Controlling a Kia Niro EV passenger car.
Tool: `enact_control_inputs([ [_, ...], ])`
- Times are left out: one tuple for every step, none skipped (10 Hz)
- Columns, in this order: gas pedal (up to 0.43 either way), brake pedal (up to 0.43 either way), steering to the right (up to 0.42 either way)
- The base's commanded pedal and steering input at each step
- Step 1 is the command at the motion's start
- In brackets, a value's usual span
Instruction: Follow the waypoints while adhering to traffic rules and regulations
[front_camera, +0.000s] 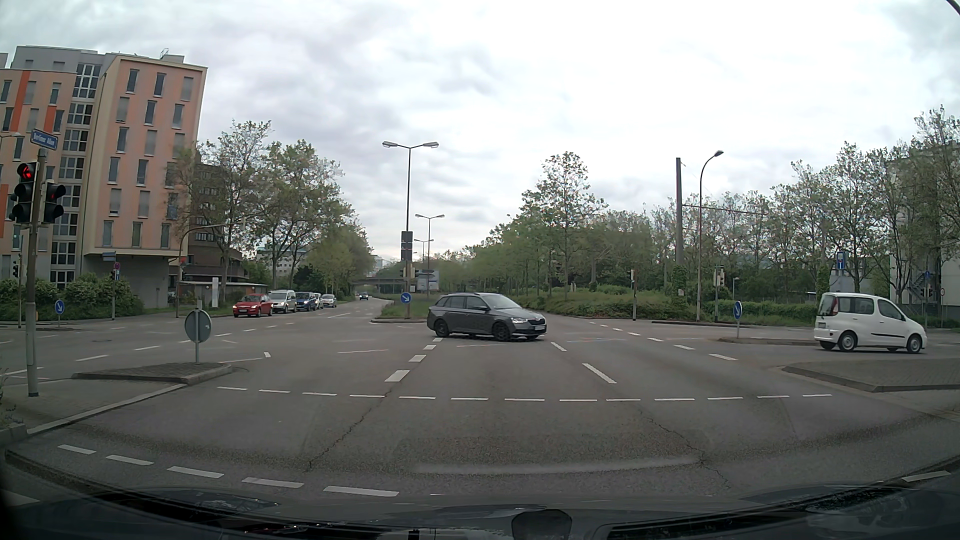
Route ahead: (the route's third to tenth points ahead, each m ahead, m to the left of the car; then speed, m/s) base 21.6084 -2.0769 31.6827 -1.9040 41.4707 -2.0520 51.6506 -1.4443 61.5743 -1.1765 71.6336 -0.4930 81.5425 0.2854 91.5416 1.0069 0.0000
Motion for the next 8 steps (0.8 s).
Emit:
enact_control_inputs([
  [0.000,0.207,0.013],
  [0.000,0.207,0.013],
  [0.000,0.207,0.013],
  [0.000,0.207,0.013],
  [0.000,0.207,0.013],
  [0.000,0.207,0.013],
  [0.000,0.207,0.014],
  [0.000,0.213,0.014],
])
